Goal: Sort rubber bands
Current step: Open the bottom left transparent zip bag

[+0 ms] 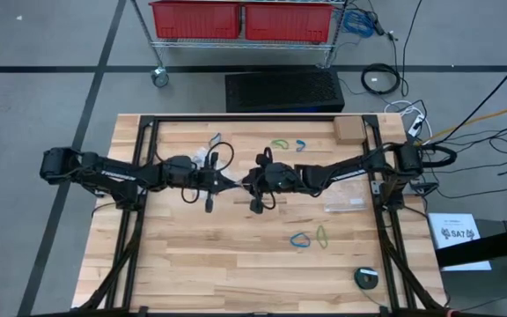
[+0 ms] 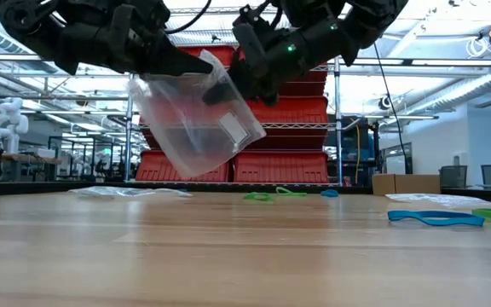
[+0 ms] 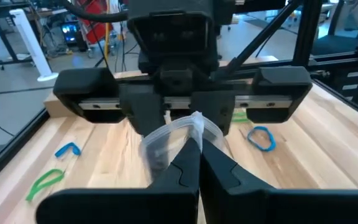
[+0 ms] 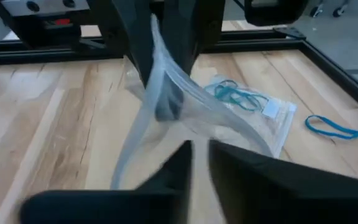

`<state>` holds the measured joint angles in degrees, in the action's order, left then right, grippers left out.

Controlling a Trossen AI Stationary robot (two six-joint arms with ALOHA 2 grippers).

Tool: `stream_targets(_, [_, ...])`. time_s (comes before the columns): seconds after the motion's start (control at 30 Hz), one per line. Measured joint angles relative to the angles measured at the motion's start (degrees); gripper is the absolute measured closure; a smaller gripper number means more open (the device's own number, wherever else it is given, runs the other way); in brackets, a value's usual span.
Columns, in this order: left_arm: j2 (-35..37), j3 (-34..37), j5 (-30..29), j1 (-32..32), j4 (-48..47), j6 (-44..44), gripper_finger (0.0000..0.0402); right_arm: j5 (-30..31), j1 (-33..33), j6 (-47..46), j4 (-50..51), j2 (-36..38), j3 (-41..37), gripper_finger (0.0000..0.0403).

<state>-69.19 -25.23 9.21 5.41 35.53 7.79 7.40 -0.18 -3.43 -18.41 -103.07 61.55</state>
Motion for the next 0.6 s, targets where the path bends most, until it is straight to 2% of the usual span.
stream_targets(0.07, [0.0, 0.0, -0.5, -0.1, 0.1, 0.0, 0.0401, 0.1, 0.3, 1.4, -0.3, 0.0, 0.0, 0.0392])
stream_targets(0.37, [0.0, 0.0, -0.7, -0.4, 1.5, 0.0, 0.0401, -4.5, 0.4, 0.0, -1.8, 0.0, 0.0, 0.0388])
stream_targets(0.47, [0.0, 0.0, -0.7, -0.4, 1.6, 0.0, 0.0401, -4.5, 0.7, 0.0, -2.3, 0.0, 0.0, 0.0357])
stream_targets(0.6, [0.0, 0.0, -0.7, -0.4, 1.8, -0.6, 0.0401, -4.5, 1.0, -0.2, -3.9, 0.0, 0.0, 0.0282])
